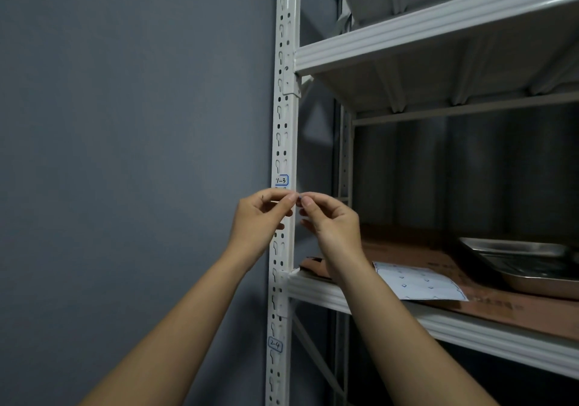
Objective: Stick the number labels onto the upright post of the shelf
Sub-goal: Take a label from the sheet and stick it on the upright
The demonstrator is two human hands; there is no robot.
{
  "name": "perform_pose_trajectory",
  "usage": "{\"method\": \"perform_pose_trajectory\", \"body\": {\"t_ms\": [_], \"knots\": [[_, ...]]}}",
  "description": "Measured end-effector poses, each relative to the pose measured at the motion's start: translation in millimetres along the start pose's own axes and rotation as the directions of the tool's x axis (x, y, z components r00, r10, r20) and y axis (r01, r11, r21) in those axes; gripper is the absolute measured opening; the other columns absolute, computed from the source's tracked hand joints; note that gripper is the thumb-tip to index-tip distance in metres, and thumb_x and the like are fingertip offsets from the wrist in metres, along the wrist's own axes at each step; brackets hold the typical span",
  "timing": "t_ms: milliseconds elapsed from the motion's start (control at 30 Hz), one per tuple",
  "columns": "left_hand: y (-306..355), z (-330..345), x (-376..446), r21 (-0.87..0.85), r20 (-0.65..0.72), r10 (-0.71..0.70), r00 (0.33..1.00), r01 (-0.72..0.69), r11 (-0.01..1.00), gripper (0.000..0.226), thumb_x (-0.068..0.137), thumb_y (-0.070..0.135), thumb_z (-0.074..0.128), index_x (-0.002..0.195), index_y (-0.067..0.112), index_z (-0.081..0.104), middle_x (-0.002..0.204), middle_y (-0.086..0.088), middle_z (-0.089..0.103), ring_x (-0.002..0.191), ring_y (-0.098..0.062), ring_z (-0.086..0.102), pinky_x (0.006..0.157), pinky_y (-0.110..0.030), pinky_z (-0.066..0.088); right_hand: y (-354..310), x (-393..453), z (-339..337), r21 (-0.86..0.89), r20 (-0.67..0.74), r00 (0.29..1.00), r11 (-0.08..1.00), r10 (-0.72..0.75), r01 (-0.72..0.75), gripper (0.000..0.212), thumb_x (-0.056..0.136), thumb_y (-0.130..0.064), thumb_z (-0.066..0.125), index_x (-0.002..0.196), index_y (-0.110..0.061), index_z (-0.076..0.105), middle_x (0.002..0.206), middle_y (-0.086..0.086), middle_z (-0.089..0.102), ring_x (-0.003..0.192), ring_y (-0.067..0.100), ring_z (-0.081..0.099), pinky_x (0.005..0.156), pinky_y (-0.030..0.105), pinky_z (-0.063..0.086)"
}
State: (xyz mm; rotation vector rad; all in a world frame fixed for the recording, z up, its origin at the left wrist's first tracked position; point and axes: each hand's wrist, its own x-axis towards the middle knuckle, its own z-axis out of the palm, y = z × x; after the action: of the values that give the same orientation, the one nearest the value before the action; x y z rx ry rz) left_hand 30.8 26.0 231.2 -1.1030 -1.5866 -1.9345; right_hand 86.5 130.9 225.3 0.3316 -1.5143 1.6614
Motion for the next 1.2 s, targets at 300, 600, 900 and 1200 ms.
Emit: {"method": "perform_pose_trajectory", "body": {"t_ms": [300, 600, 900, 1200], "knots": [[7, 6, 5, -0.012, -0.027, -0.175, 0.984, 0.175, 0.985, 0.007, 0.084, 0.024, 0.069, 0.084, 0.019, 0.074, 0.078, 0.005, 0.072, 0.064, -0.001, 0.063, 0.062, -0.021, 0.051, 7, 3, -5, -0.335, -0.009, 0.958, 0.904, -0.286, 0.267, 0.020, 0.087, -0.007, 0.067, 0.085, -0.026, 0.072, 0.092, -0.007, 0.060, 0.080, -0.006, 0.059, 0.073, 0.009, 0.047], [9, 15, 6, -0.138, 0.057, -0.373, 0.926, 0.378, 0.916, 0.008, 0.086, 0.018, 0.067, 0.087, 0.013, 0.073, 0.068, 0.007, 0.066, 0.060, 0.000, 0.059, 0.054, -0.013, 0.047, 16, 6, -11, -0.396, -0.049, 0.934, 0.866, -0.353, 0.307, 0.015, 0.087, -0.006, 0.068, 0.085, -0.020, 0.072, 0.094, -0.005, 0.056, 0.084, 0.001, 0.058, 0.071, 0.009, 0.046], [17, 35, 5, -0.092, 0.094, -0.424, 0.901, 0.432, 0.897, 0.012, 0.089, 0.018, 0.064, 0.078, 0.014, 0.067, 0.068, 0.005, 0.063, 0.048, 0.002, 0.054, 0.047, -0.011, 0.043, 22, 5, -24, -0.341, -0.143, 0.895, 0.870, -0.423, 0.357, 0.017, 0.083, 0.000, 0.070, 0.082, -0.017, 0.072, 0.103, -0.005, 0.050, 0.087, -0.009, 0.053, 0.069, 0.007, 0.045], [13, 72, 12, 0.058, 0.157, -0.414, 0.897, 0.410, 0.910, 0.013, 0.087, 0.018, 0.064, 0.094, 0.013, 0.073, 0.069, 0.003, 0.067, 0.046, 0.002, 0.054, 0.042, -0.010, 0.038, 8, 23, -79, -0.240, -0.082, 0.983, 0.961, -0.163, 0.139, 0.021, 0.083, -0.001, 0.070, 0.077, -0.021, 0.072, 0.100, 0.017, 0.069, 0.091, 0.019, 0.068, 0.085, 0.029, 0.054]]}}
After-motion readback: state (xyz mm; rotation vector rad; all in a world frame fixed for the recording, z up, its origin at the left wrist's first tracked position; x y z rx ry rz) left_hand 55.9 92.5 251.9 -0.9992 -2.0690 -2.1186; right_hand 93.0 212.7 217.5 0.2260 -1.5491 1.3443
